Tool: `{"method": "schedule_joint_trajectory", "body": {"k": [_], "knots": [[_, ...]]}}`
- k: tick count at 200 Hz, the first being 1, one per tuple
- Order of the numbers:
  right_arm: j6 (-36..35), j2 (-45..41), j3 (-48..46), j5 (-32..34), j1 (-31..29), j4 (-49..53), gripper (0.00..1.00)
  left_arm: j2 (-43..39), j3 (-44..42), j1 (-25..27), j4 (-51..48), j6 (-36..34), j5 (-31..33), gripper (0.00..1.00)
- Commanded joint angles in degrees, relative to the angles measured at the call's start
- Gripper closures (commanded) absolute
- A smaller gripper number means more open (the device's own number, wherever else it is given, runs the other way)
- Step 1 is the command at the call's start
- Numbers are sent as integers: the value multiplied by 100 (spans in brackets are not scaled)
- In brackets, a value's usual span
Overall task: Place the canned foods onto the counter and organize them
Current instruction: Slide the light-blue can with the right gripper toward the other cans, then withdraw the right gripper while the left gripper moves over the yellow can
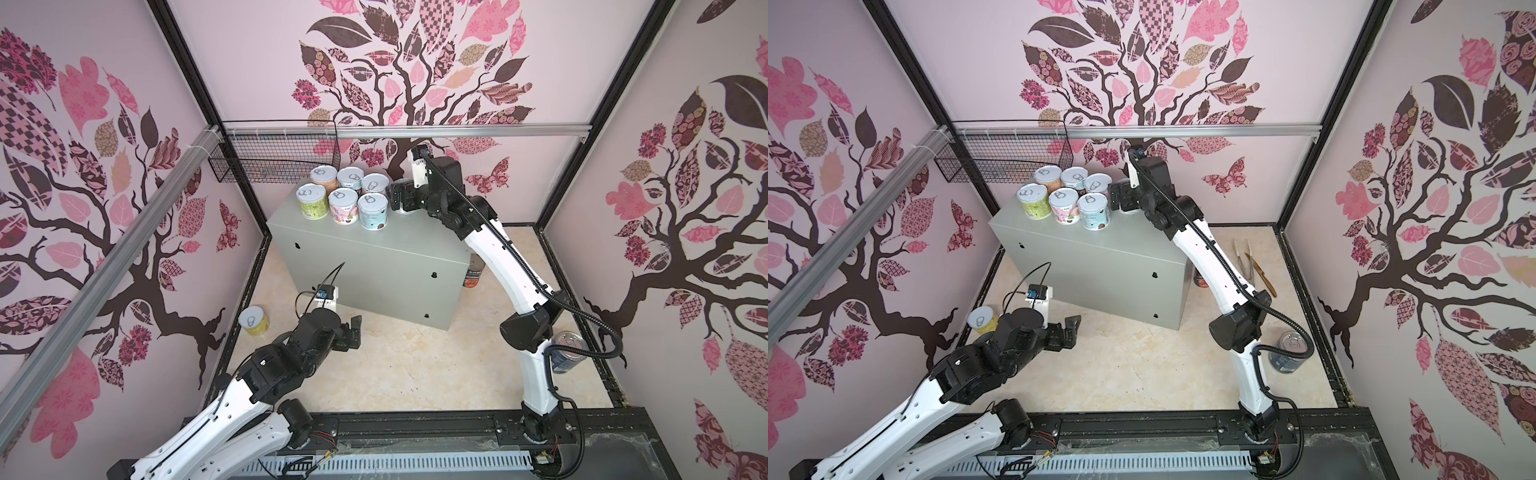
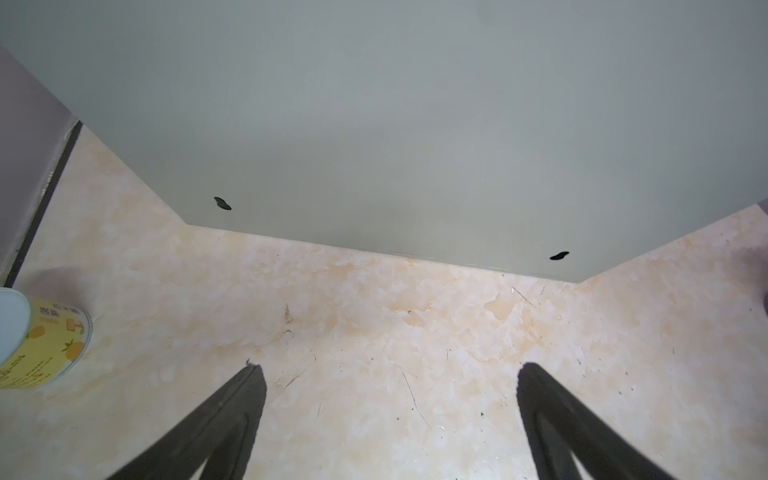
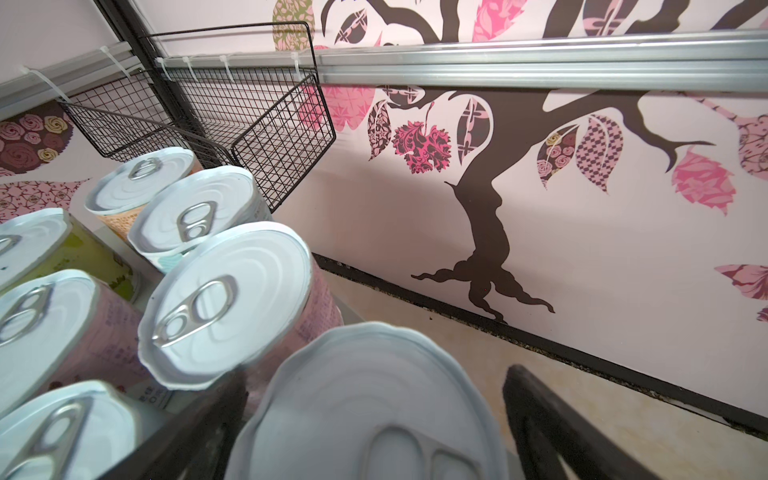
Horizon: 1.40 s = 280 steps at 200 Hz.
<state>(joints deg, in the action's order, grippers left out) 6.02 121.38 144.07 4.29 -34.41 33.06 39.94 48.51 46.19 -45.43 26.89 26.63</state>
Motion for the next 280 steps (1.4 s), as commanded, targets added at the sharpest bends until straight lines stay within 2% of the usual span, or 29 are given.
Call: {"method": "schedule_joint_trajectory", "body": {"k": [1, 52, 69, 79, 95, 125, 161, 175, 184, 210, 219, 280], "knots": [[-117, -453, 94, 90, -30, -154, 0, -204, -43, -23, 128, 436, 522, 2], [-146, -1194, -316, 134, -30, -230, 0, -132, 631, -23, -252, 692, 963, 2], [-78, -1583, -650, 61, -30, -272, 0, -314, 739, -23, -544, 1273, 1395, 2], [-36, -1869, -949, 22, -28, -334, 0, -556, 663, -31, -304, 1036, 1387, 2], [30, -2410, -1586, -16, -26, -506, 0, -736, 758, -32, -185, 744, 1421, 2], [245, -3621, -3202, -15, -30, -1001, 0, -237, 1519, -45, -1183, 837, 1978, 2], [601, -5156, -5183, 132, -30, -1486, 0, 262, 2057, -163, -1664, 906, 1782, 2], [719, -5633, -5730, 288, -30, -1445, 0, 435, 2111, -541, -1739, 857, 1483, 2], [803, -5910, -6026, 389, -30, -1369, 0, 502, 2074, -1075, -1681, 784, 958, 2], [850, -6655, -6721, 709, -30, -1059, 0, 636, 1638, -3231, -1366, 618, -1007, 2], [847, -6882, -6926, 821, -30, -921, 0, 712, 1461, -3887, -1284, 601, -1467, 2], [1335, -8153, -8565, 1276, -30, -357, 0, 1843, 1219, -4048, -1170, 1333, -50, 2]]}}
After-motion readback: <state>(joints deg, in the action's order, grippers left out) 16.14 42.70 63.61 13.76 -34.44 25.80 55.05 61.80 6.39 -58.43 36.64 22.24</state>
